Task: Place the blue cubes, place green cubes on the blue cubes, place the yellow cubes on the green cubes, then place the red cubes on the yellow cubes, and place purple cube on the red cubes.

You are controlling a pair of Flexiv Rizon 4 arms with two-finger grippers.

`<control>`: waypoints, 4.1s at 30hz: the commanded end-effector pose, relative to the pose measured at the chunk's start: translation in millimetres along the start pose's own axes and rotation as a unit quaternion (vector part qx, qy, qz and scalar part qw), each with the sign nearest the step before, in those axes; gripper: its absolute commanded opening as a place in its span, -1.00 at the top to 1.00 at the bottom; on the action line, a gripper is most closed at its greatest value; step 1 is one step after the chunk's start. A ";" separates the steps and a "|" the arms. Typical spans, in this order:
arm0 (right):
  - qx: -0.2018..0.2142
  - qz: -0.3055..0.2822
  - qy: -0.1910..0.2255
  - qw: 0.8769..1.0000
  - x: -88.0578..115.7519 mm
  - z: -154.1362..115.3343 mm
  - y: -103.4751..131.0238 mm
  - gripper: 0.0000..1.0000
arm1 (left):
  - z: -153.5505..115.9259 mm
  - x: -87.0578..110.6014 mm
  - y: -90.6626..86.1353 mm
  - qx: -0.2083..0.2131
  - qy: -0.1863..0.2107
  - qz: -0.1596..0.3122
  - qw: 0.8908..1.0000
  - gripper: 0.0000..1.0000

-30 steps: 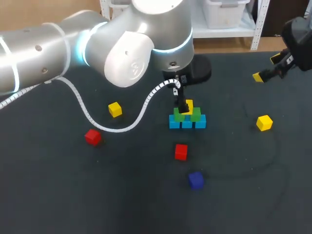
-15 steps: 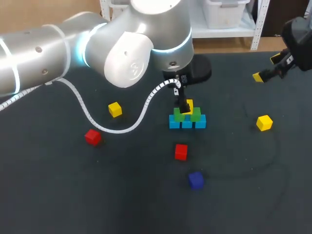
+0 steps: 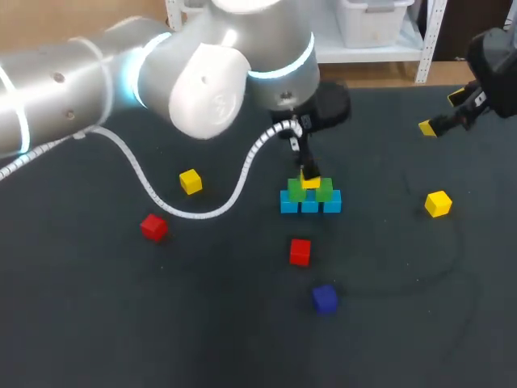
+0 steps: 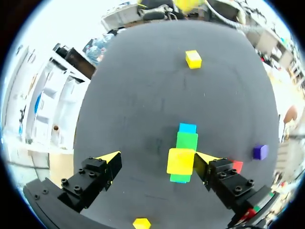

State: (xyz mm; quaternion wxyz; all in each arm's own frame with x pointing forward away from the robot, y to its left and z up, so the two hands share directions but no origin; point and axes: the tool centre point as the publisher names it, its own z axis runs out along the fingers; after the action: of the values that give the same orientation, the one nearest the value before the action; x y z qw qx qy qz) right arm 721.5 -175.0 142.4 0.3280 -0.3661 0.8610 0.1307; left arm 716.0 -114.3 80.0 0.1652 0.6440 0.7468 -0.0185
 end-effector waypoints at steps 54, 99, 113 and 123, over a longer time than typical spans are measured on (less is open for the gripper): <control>-0.001 0.000 -0.001 1.000 0.2 0.1 -0.5 -1.00 | 1.1 214.4 5.8 0.065 0.131 -0.151 0.978 -1.00; -0.001 0.000 -0.001 1.000 0.2 0.1 -0.5 -1.00 | 27.4 233.2 32.7 0.038 0.159 -0.172 0.971 1.00; -0.001 0.000 -0.001 1.000 0.2 0.1 -0.5 -1.00 | -36.7 166.4 21.3 0.073 0.064 -0.107 0.990 1.00; -0.001 0.000 -0.001 1.000 0.2 0.1 -0.5 -1.00 | -41.5 100.3 -9.5 0.156 0.061 -0.012 0.986 1.00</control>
State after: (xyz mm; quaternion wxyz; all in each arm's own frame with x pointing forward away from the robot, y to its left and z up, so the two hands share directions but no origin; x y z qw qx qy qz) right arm 721.5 -175.0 142.4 0.3280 -0.3661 0.8610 0.1307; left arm 674.7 6.9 91.7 0.0434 0.6461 0.7551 -0.1030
